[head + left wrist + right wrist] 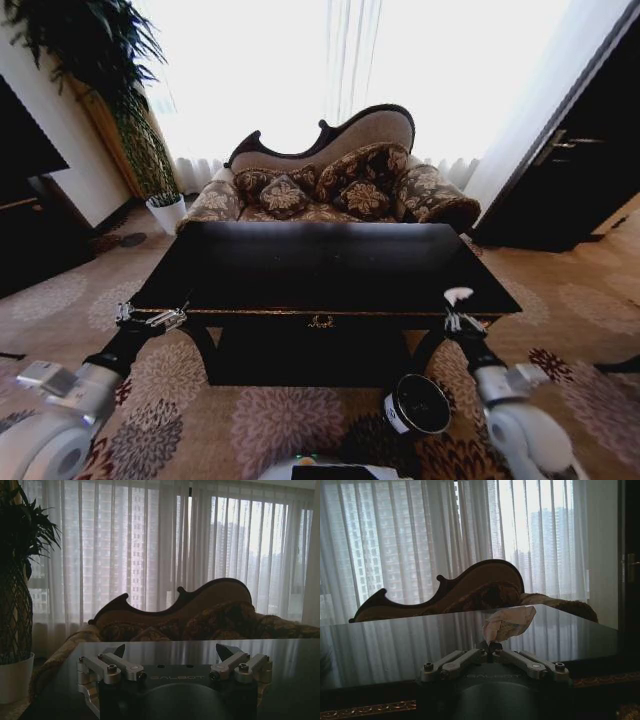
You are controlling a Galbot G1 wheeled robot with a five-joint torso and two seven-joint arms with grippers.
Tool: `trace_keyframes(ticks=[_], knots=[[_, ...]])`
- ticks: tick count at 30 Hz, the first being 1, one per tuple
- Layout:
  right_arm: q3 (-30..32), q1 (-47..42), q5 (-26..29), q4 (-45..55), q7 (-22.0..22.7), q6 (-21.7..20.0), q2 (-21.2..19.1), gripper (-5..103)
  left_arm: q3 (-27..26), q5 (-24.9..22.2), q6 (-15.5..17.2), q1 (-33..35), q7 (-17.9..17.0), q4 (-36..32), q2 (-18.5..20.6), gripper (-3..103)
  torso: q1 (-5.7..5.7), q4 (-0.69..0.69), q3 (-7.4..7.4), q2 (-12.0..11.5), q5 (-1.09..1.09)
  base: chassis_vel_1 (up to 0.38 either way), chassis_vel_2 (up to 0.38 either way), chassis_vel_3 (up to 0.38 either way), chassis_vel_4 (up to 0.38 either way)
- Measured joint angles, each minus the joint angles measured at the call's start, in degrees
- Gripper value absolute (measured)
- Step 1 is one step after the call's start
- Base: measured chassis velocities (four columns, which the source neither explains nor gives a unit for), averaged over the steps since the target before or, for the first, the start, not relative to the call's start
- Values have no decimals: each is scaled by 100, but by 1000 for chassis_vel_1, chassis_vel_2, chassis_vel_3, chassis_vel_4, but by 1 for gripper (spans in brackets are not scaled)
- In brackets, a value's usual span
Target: Move to the front of the table and place the trash on the table into the trash bin.
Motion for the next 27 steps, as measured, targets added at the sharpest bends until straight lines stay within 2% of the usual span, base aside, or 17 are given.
trace_keyframes(ticks=[6, 10, 13, 16, 27], knots=[[52, -123, -71, -241, -50, 323, 256, 0, 0, 0, 0, 0, 0, 0, 0, 100, 0, 1, 0, 0, 0, 0, 0, 0, 0], [-123, -211, -545, -599, -128, 751, 544, 0, 0, 0, 0, 0, 0, 0, 0, 100, 0, 1, 0, 0, -1, 0, 0, 0, 0], [-290, -204, -600, -919, -129, 931, 610, 0, 0, 0, 0, 0, 0, 0, 0, 100, 0, 0, 0, 0, -1, 0, 0, 0, 0], [-532, -58, -887, -1540, -93, 1213, 604, 0, 0, 0, 0, 0, 0, 0, 0, 100, 0, 0, 0, 0, 2, 0, 0, 0, 0], [-1128, 502, -1029, -2886, 126, 1327, 467, 0, 0, 0, 0, 0, 0, 0, 0, 100, 0, 0, 0, 0, 1, 0, 0, 0, 0]])
